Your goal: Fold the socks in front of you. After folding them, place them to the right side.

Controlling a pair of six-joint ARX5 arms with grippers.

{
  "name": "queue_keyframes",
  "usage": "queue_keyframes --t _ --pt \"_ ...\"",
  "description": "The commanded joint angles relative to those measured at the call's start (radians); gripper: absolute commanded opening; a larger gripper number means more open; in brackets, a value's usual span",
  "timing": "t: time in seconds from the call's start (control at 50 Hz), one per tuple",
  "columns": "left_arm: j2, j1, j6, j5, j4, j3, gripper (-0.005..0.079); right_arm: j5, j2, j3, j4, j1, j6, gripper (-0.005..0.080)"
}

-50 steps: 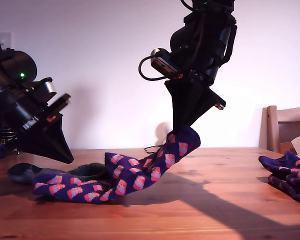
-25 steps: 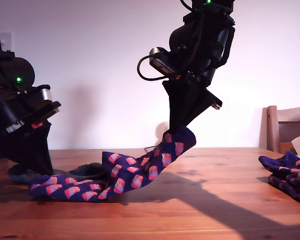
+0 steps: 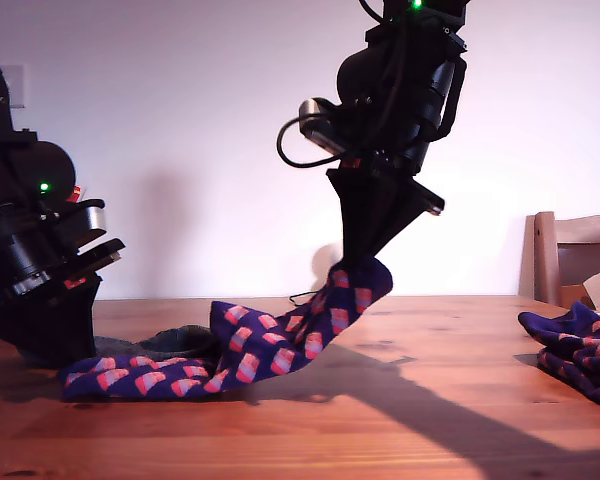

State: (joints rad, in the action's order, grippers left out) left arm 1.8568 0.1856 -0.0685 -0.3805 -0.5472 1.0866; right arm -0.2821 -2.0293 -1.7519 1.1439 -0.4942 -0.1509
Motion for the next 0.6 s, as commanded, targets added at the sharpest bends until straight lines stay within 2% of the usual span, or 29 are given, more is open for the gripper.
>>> queue_keyframes --t 0.0,0.3,0.46,0.58 --pt "0.048 0.007 0.009 0.037 -0.012 -0.016 -0.0022 0.038 -0.016 0.010 -0.006 -0.001 0.024 -0.0013" --pt "0.040 0.008 0.016 0.071 -0.102 -0.016 -0.0022 0.164 -0.017 0.011 0.008 -0.001 0.187 -0.0013" --pt "0.024 0.012 0.016 0.071 -0.168 -0.016 -0.0022 0.190 -0.022 0.012 0.056 -0.001 0.219 -0.0013" --pt "-0.012 0.027 0.018 0.068 -0.193 -0.016 -0.0022 0.189 -0.029 0.017 0.046 -0.004 0.235 -0.0013"
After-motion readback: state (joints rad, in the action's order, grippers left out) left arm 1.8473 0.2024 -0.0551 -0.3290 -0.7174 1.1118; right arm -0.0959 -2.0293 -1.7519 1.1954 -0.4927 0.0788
